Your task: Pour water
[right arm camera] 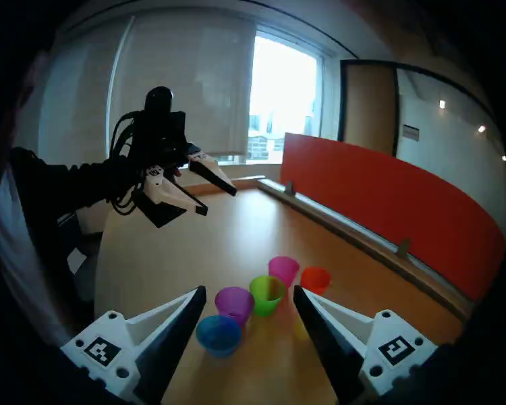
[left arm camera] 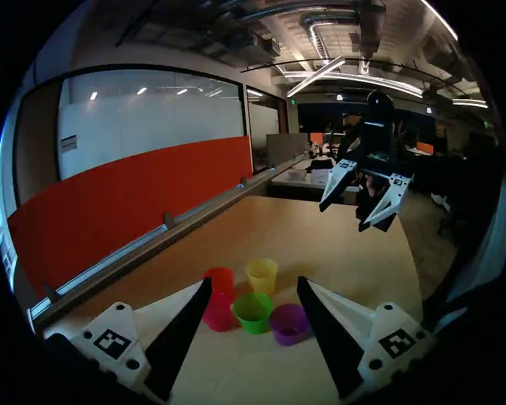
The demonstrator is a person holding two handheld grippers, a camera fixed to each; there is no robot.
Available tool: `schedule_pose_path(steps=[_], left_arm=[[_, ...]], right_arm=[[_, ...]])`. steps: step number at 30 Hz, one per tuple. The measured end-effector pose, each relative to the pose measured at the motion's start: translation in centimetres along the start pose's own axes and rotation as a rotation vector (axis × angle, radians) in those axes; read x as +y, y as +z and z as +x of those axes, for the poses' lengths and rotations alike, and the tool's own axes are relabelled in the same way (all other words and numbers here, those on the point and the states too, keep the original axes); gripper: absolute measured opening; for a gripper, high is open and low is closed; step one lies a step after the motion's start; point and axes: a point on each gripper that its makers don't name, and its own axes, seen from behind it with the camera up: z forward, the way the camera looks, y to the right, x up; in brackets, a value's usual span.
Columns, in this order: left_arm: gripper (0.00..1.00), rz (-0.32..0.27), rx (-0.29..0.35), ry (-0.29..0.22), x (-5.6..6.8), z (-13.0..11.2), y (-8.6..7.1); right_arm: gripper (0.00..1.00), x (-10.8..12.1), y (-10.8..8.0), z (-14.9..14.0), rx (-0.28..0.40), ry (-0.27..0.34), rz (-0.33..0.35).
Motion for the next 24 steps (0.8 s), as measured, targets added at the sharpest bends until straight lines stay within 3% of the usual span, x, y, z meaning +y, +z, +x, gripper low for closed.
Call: schedule_pose_path(steps=[15,24], left_arm=[[0.93,-0.053,-0.045,0.018,0.7,-2.9,2.3],[0.93,-0.081,-0.082,0.021,0.4,-4.9,3.5]], right_arm=[[1.0,-2.5,1.8,-3.2,-0.076,-0.041,0.06],[1.0,-2.9,3.2,-5.7,-0.119,-0.039,0.088]])
